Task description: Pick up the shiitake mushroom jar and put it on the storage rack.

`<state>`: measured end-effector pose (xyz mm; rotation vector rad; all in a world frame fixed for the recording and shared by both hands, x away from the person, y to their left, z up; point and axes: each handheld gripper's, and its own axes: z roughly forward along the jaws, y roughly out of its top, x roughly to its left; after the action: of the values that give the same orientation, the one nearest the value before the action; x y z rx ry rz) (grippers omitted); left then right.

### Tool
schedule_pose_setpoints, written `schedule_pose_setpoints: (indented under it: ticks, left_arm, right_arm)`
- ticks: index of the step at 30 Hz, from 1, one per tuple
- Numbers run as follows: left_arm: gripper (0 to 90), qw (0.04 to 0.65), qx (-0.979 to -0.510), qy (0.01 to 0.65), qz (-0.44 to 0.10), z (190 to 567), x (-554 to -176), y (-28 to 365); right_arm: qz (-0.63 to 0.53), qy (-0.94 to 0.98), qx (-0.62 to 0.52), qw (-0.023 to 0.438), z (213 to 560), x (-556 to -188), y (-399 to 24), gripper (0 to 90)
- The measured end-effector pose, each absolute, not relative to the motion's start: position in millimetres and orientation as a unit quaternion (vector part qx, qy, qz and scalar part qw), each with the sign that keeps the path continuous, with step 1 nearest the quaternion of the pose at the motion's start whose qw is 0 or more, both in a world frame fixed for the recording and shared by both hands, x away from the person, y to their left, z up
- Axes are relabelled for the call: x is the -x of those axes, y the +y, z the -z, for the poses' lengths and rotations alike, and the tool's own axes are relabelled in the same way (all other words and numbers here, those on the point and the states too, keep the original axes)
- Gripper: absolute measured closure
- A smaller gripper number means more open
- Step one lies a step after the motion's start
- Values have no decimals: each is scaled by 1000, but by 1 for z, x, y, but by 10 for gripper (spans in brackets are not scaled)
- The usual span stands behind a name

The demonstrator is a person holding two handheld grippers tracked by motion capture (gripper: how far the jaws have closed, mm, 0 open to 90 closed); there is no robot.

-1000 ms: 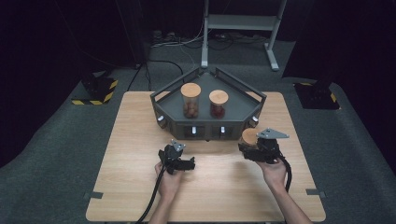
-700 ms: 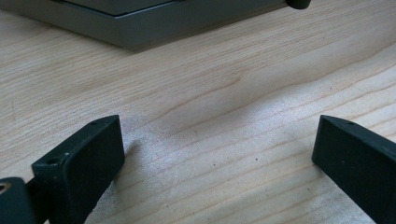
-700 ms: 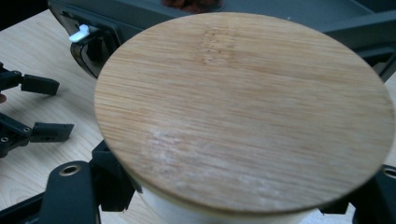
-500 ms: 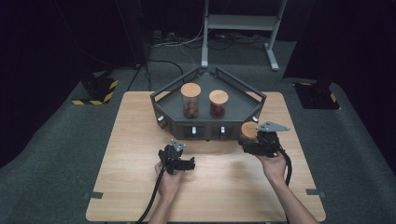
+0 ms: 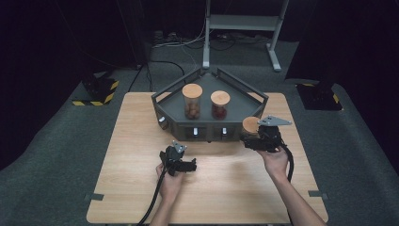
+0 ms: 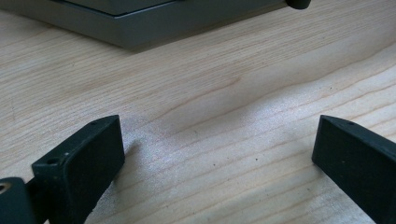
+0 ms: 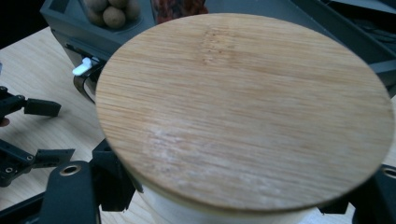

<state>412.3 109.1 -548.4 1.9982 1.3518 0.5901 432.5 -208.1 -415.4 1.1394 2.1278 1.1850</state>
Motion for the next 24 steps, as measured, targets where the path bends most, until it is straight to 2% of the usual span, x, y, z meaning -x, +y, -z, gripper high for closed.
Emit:
schedule_pose_setpoints:
  ticks: [24]
  left_arm:
    - [22, 324, -761, 516, -224, 548, -412, 109]
  right_arm:
    - [-440, 755, -429, 229, 394, -452, -212, 250]
